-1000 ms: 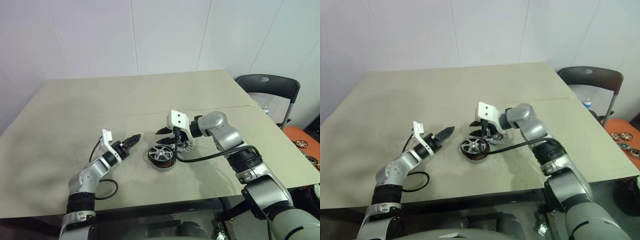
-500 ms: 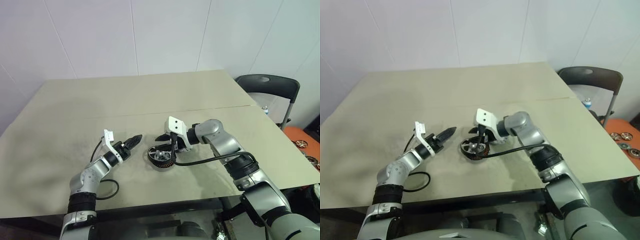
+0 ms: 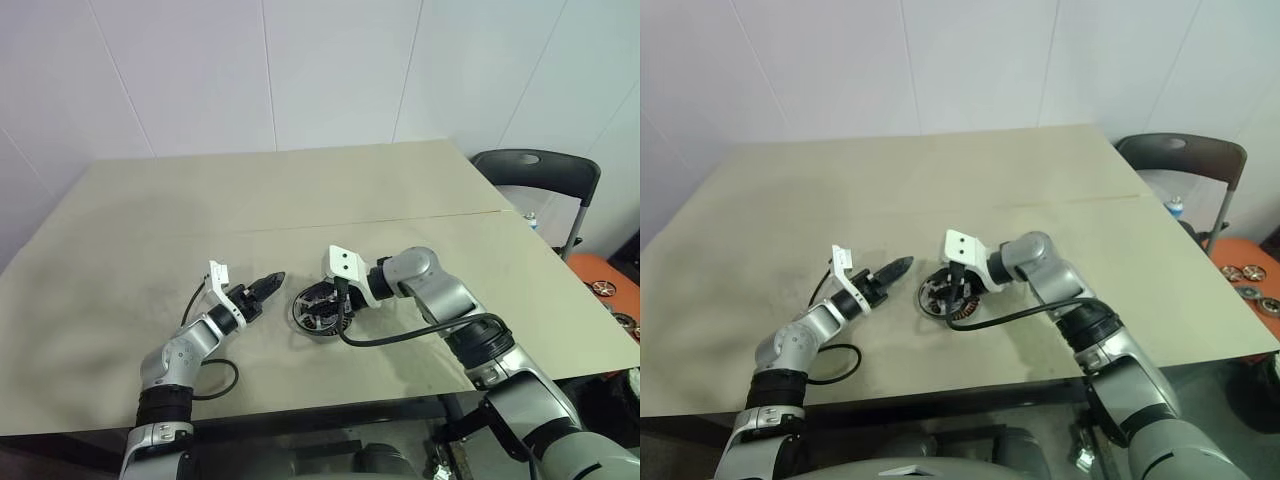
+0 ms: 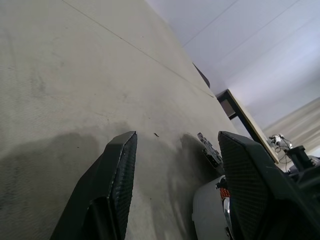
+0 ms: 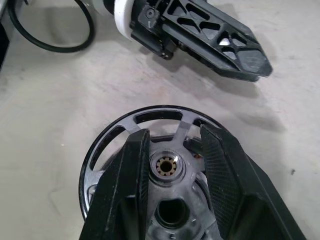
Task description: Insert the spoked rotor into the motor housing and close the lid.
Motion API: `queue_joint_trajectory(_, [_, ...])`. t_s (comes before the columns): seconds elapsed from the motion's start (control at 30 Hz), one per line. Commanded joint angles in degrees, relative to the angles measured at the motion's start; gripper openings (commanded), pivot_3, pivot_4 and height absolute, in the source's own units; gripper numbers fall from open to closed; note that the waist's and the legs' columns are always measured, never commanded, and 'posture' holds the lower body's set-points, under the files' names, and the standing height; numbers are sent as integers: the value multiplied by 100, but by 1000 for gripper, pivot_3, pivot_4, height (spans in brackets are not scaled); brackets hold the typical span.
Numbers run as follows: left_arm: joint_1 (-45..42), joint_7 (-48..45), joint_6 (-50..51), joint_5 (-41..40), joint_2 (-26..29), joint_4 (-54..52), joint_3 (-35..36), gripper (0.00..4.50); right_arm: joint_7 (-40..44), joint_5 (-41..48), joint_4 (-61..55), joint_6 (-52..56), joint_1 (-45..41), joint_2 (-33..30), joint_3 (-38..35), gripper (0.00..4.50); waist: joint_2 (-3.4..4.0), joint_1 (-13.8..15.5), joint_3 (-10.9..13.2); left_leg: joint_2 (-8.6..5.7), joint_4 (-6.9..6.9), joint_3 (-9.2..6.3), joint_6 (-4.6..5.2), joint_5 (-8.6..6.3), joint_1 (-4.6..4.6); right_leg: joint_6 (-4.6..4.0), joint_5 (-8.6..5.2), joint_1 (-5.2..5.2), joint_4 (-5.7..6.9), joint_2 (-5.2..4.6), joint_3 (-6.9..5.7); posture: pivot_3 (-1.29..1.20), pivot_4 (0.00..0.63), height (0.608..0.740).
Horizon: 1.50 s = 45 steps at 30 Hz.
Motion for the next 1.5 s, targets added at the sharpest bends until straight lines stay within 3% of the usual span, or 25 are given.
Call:
queue_joint_trajectory(0.03, [-44,-13,-74,-22,2,-128,22,2752,-74,-216,146,-136,-148,-190,15,1678,-1,8,-1,0,1,0,0,0,0,0,0,1,0,0,0,0,0,740])
queue_joint_trajectory(0.4, [-68,-15,-100,31,0,-57,14,2752,227,-181,267,-328,-172,-471,23,1678,-2,9,-1,-1,9,0,1,0,2,2,3,9,-1,-1,-1,0,0,740])
queue_joint_trajectory(0.93, [-107,-9,-151,100,-20,62,14,2752,208,-166,142,-107,135,-284,102,1678,-3,-1,-4,5,3,-1,2,-1,8,1,5,10,0,5,-1,0,0,740])
queue_joint_trajectory(1.07, [-136,-6,-164,147,-19,125,-3,2752,295,264,24,39,174,-86,-153,1678,-3,-1,-4,5,3,-1,4,-2,8,0,5,11,-1,5,-1,0,0,740])
queue_joint_trajectory(1.5, [-139,28,-201,226,-24,208,8,2752,66,492,118,169,154,315,-219,1678,-3,-18,-4,6,-1,0,2,-2,7,0,5,5,0,8,-1,0,0,740])
